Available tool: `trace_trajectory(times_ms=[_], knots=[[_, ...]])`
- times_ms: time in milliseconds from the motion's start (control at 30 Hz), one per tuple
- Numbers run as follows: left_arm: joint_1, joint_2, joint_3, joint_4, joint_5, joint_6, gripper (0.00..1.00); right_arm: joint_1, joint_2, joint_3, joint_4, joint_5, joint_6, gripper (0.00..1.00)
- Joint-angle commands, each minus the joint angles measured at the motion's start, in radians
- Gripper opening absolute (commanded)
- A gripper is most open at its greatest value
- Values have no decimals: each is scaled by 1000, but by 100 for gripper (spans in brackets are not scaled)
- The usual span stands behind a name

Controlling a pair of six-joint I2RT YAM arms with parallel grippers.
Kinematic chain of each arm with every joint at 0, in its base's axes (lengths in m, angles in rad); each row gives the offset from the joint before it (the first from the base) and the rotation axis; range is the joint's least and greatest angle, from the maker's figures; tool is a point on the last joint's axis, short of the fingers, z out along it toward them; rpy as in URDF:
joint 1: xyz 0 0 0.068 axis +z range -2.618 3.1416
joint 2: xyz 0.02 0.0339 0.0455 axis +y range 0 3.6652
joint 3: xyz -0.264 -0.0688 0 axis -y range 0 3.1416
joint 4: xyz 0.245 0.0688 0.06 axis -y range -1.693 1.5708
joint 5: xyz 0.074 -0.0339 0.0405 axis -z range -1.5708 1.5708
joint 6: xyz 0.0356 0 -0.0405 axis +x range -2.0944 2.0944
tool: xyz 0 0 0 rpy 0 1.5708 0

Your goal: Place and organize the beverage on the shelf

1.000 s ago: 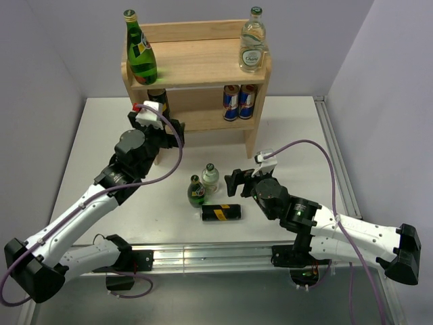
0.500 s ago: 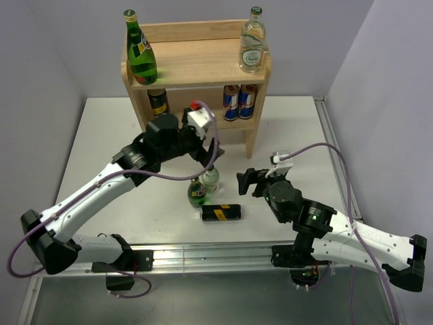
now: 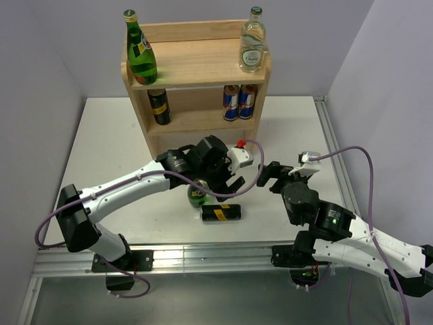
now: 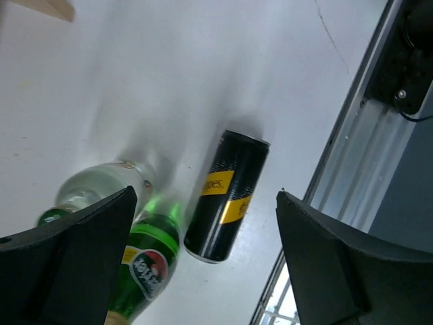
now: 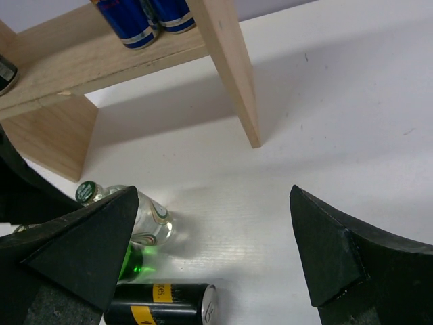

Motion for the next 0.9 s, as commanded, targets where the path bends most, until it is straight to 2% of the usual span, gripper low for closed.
trace_trajectory(times_ms=[0, 133, 433, 533, 867], knots=[[-44, -8, 15, -39, -65, -34, 91, -5, -27, 19, -23, 43, 24, 100], [-104, -8, -7, -51, -95, -54, 91, -8, -47, 8, -35, 34, 33, 100], [-130, 129, -90, -35, -191, -115, 87, -8, -68, -10, -42, 8, 53, 100], [-130, 179, -110, -18, -195, -115, 82, -8, -70, -13, -52, 6, 63, 100], [-130, 273, -163, 54, -172, -124, 82, -9, -80, -38, -63, 14, 73, 100]])
